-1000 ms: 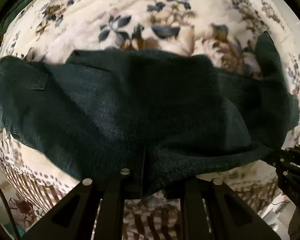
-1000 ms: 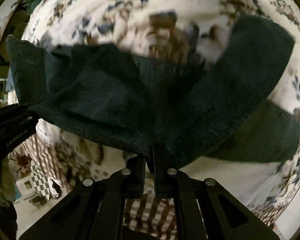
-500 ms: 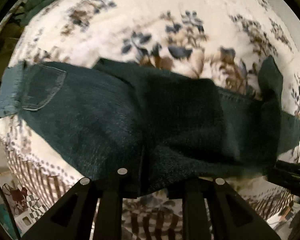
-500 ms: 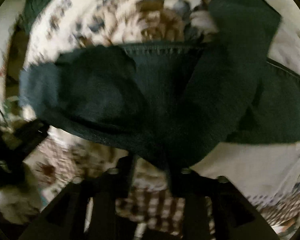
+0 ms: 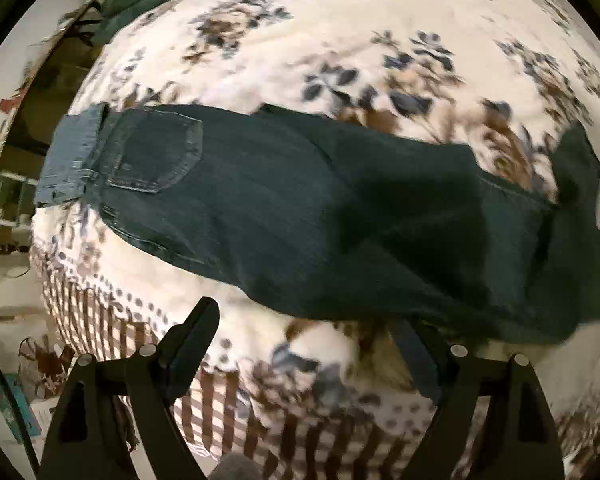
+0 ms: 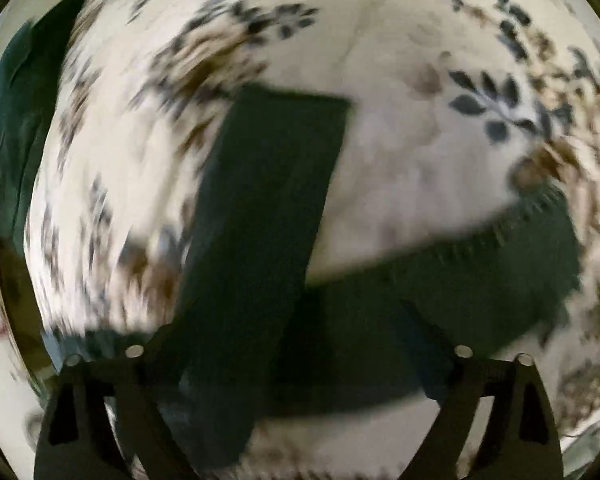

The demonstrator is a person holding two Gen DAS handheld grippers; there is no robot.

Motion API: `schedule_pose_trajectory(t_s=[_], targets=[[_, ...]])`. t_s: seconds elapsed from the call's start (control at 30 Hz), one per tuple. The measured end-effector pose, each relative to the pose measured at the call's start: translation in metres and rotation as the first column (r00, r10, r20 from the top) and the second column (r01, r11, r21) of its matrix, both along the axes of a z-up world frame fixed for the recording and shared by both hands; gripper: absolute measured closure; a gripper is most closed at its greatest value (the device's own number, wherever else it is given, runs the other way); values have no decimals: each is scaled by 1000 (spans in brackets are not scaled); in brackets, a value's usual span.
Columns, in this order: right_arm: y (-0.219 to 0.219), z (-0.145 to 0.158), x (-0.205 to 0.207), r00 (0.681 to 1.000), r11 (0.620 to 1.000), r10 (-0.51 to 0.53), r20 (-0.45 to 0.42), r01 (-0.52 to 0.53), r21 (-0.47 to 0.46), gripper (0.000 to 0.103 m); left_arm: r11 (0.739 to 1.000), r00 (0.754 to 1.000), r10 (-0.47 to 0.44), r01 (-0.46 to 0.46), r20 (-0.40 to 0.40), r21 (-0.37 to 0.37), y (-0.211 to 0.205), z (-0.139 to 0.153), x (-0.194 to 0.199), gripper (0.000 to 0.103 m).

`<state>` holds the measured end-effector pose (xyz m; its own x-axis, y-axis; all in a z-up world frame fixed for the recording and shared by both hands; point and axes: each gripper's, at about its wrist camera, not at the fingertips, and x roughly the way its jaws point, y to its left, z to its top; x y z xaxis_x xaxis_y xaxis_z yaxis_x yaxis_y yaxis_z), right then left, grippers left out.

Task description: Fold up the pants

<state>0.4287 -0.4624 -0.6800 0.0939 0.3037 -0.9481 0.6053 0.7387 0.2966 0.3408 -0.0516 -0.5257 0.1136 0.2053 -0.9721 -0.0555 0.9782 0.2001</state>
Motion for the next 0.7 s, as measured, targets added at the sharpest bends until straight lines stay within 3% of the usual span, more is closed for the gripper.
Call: schedule_pose_trajectory(t_s=[0.07, 0.1, 0.17, 0.2, 0.23, 0.33, 0.47, 0.53, 0.7], targets=[[-8, -26, 14, 1000, 998, -28, 9, 28, 51, 15, 1000, 1000, 13, -13, 13, 13, 1, -1, 7, 17], [-10, -34, 20, 999, 997, -31, 14, 30, 70, 24, 1000, 1000, 15, -16, 21, 25, 1, -2, 12, 17], [-8, -43, 26, 999, 996, -41, 25, 39, 82, 56, 999, 999, 12, -13, 31, 43, -2, 0, 15, 17], [-8, -40, 26, 998, 997, -42, 42, 40, 69, 84, 998, 999, 8, -10, 37, 56, -3, 1, 17, 17], [-6, -27, 24, 996, 999, -30, 79, 27, 34, 95, 998, 999, 5, -8, 42, 70, -5, 2, 16, 17], [-12, 24, 4, 976, 998, -22, 216, 34, -50, 96, 996, 999, 1, -6, 50, 92, -9, 3, 7, 17], [-73, 82, -68, 927, 969, -175, 333, 222, -110, 96, 997, 1000, 4, -6, 14, 83, -13, -12, -2, 17], [-100, 83, -96, 917, 952, -226, 329, 280, -124, 96, 996, 1000, 3, -2, -4, 90, -18, -25, -6, 17], [-124, 42, -157, 907, 936, -318, 278, 347, -64, 96, 996, 999, -15, 18, -41, 88, -26, -43, -13, 17]])
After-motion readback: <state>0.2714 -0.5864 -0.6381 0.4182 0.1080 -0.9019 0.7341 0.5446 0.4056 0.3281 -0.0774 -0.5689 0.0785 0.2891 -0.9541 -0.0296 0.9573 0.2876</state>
